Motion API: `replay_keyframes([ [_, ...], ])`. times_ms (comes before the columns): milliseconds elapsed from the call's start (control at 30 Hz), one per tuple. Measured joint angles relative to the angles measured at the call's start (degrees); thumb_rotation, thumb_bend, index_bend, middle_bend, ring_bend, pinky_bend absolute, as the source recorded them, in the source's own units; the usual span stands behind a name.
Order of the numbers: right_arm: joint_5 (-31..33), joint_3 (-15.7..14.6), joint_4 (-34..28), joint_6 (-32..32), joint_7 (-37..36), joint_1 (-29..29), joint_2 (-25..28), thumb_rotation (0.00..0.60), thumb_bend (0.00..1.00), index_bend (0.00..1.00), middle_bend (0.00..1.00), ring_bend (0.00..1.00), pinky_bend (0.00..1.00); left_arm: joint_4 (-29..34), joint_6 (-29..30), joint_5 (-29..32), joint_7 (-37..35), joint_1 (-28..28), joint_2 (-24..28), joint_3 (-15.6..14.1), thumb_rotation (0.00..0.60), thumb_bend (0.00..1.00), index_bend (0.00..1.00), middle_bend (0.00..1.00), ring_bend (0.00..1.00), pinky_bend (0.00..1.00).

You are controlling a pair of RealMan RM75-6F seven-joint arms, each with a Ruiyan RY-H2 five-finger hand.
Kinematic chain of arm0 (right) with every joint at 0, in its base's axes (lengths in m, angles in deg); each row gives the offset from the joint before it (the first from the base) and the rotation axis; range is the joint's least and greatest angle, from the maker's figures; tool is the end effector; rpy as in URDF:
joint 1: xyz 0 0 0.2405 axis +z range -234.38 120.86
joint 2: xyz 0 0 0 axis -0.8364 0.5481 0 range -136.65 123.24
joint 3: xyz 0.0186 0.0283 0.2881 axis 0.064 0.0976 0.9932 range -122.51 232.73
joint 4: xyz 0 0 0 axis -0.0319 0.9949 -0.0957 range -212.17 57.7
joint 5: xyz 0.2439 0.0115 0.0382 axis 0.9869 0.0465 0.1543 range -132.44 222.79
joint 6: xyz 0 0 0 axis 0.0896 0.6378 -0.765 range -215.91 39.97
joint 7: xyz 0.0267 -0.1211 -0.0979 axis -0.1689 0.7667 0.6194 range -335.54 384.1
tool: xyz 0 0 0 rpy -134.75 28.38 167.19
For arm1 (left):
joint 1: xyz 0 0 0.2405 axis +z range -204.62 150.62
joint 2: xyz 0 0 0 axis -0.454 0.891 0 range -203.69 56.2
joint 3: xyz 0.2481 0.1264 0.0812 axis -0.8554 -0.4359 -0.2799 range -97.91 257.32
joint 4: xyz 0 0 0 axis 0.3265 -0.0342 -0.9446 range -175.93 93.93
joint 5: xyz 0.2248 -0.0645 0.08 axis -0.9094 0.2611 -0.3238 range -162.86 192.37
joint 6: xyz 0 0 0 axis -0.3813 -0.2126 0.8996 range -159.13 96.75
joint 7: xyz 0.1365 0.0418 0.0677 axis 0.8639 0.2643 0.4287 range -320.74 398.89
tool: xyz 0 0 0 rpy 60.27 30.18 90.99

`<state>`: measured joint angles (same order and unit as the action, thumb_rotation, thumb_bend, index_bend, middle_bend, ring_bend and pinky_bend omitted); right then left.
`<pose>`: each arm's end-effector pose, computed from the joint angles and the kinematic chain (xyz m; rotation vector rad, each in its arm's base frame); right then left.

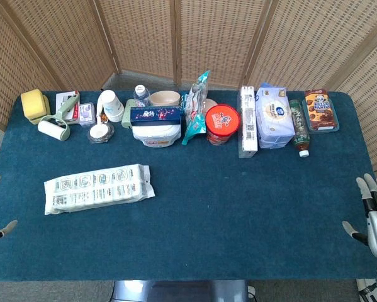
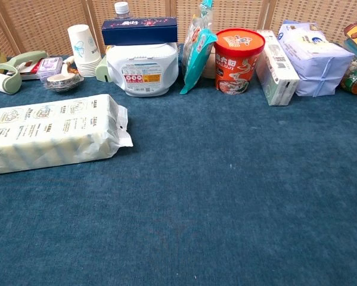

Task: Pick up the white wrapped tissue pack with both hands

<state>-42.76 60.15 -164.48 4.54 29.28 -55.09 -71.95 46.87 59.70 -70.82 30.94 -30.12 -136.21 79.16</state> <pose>-0.3678 -0.1890 0.1649 1.3292 -0.6818 0.8627 -0.3806 0.1761 0.1667 -1.3218 -0.9089 -0.9362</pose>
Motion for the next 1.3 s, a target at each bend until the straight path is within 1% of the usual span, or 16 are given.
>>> replay_keyframes([
  [267, 0.2, -0.5, -1.0, -1.2, 0.7, 0.1, 0.4, 0.6, 0.0, 0.0, 0.0, 0.0, 0.0, 0.5, -3.0, 0.1, -0.6, -0.5, 0.6, -0.1, 0.6, 0.0, 0.0, 0.0, 0.0, 0.0],
  [467, 0.7, -0.6, -1.8, -2.1, 0.0, 0.1, 1.1, 0.6, 0.0, 0.0, 0.0, 0.0, 0.0, 1.0, -7.0, 0.4, -1.7, -2.6, 0.8, 0.4, 0.6, 0.0, 0.0, 0.0, 0.0, 0.0],
  [600, 0.7, -0.7, -2.1, -2.5, -0.1, 0.1, 1.6, 0.6, 0.0, 0.0, 0.0, 0.0, 0.0, 0.4, -13.2, 1.2, -3.2, -6.1, 0.3, 1.4, 0.6, 0.0, 0.0, 0.0, 0.0, 0.0],
  [700, 0.2, -0.8, -1.7, -2.3, -0.2, 0.1, 1.6, 0.6, 0.0, 0.0, 0.0, 0.0, 0.0, -0.2, -21.0, 2.4, -3.5, -10.2, -0.5, 2.2, 0.6, 0.0, 0.0, 0.0, 0.0, 0.0],
  [833, 0.4, -0.8, -1.6, -2.6, -0.2, 0.2, 1.6, 0.6, 0.0, 0.0, 0.0, 0.0, 0.0, -0.5, -28.4, 3.9, -2.9, -14.8, -1.8, 2.8, 0.6, 0.0, 0.0, 0.0, 0.0, 0.0],
  [933, 0.6, -0.7, -1.6, -2.6, -0.5, 0.1, 1.7, 0.6, 0.0, 0.0, 0.0, 0.0, 0.0, -0.2, -31.2, 5.3, -1.6, -16.7, -2.7, 3.1, 0.6, 0.0, 0.0, 0.0, 0.0, 0.0],
  [1033, 0.7, -0.7, -1.7, -2.7, -1.1, 0.1, 1.9, 0.6, 0.0, 0.0, 0.0, 0.0, 0.0, 0.3, -32.7, 6.5, -0.3, -17.5, -2.9, 3.1, 0.6, 0.0, 0.0, 0.0, 0.0, 0.0],
  [1300, 0.8, -0.8, -2.0, -3.0, -1.7, 0.1, 2.4, 0.6, 0.0, 0.0, 0.0, 0.0, 0.0, 1.2, -36.2, 9.7, 1.7, -18.4, -2.5, 2.5, 0.6, 0.0, 0.0, 0.0, 0.0, 0.0],
])
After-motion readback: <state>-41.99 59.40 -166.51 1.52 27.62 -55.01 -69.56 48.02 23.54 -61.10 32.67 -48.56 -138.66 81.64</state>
